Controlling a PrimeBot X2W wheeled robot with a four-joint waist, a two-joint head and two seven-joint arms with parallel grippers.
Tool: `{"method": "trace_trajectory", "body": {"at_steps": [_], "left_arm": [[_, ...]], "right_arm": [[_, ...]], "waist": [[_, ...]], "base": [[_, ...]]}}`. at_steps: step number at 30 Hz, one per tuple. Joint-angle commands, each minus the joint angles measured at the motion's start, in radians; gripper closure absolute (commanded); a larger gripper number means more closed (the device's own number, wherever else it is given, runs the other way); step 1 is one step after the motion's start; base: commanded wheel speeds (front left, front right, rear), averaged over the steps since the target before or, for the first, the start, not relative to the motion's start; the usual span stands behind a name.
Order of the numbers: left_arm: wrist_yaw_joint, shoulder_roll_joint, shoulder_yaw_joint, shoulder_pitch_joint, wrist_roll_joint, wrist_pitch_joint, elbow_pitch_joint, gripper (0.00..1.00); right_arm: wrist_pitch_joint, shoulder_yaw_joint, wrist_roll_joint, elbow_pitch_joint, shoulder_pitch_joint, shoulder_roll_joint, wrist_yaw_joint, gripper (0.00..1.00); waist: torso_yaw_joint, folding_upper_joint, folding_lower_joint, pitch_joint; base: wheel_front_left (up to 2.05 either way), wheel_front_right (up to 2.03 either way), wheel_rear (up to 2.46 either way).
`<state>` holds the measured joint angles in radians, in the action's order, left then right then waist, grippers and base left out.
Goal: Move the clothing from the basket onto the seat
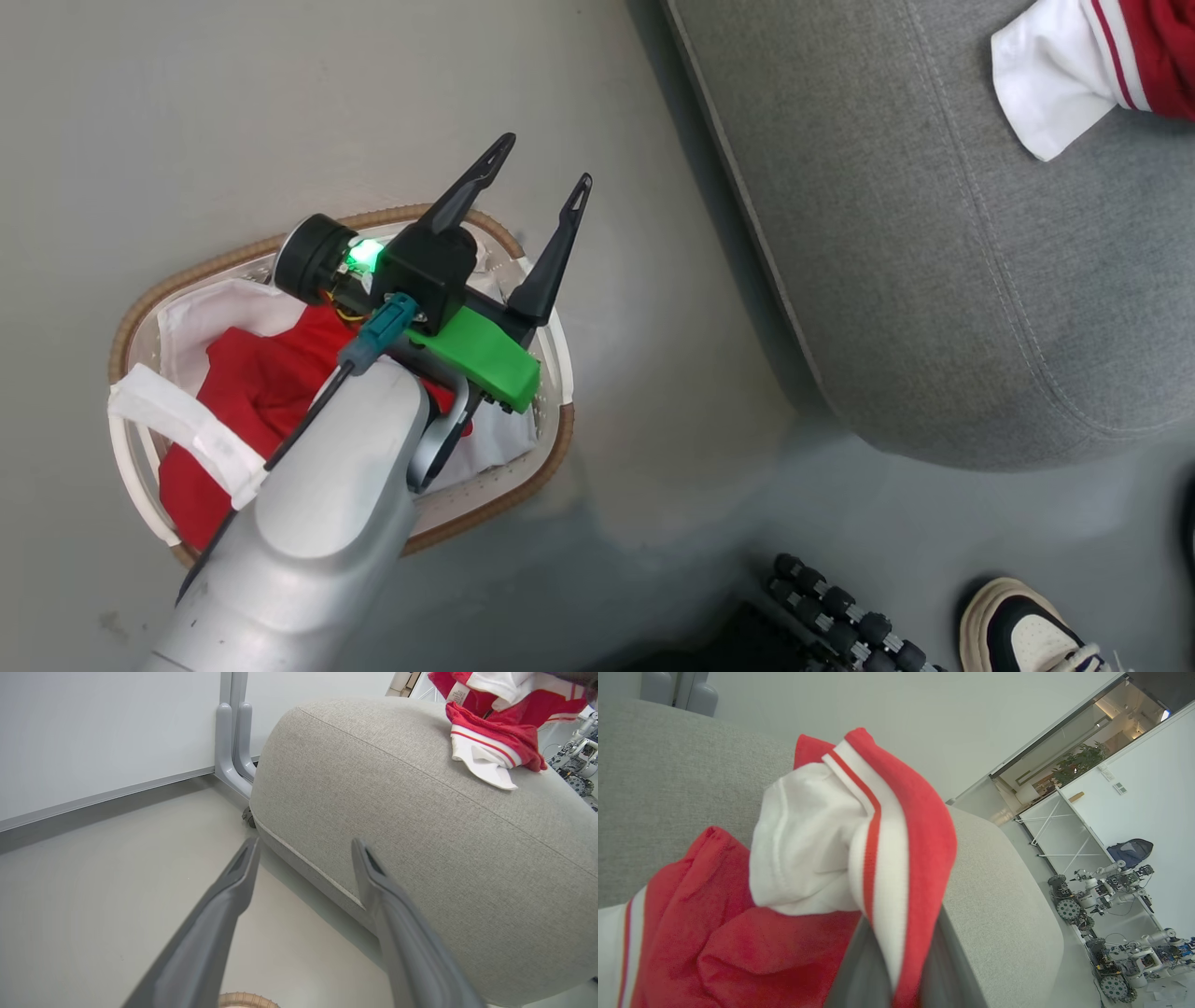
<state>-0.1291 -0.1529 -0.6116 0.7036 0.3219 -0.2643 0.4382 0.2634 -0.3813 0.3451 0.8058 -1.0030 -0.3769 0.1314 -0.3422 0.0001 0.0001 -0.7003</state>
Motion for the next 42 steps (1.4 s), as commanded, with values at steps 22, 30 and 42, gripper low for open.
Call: {"method": "trace_trajectory", "body": {"at_steps": [22,30,42], "left_arm": [[0.014,-0.003,0.166,-0.089,-0.053,0.0,0.005,0.0],[0.033,0.022,0.269,-0.182,-0.082,0.0,-0.014,0.0],[0.046,0.064,0.412,-0.337,-0.134,0.0,-0.03,0.0]], "right_arm": [[0.002,0.071,-0.108,-0.121,0.218,0.098,-0.001,0.0],[0.002,0.142,-0.159,-0.177,0.306,0.113,-0.001,0.0],[0.002,0.243,-0.222,-0.223,0.391,0.154,-0.001,0.0]], "waist": [[0.027,-0.0001,-0.0001,0.112],[0.057,-0.0001,-0.0001,0.206],[0.12,-0.0001,-0.0001,0.345]], "base": [[0.0,0.0,0.0],[0.0,0.0,0.0],[0.0,0.0,0.0]]}}
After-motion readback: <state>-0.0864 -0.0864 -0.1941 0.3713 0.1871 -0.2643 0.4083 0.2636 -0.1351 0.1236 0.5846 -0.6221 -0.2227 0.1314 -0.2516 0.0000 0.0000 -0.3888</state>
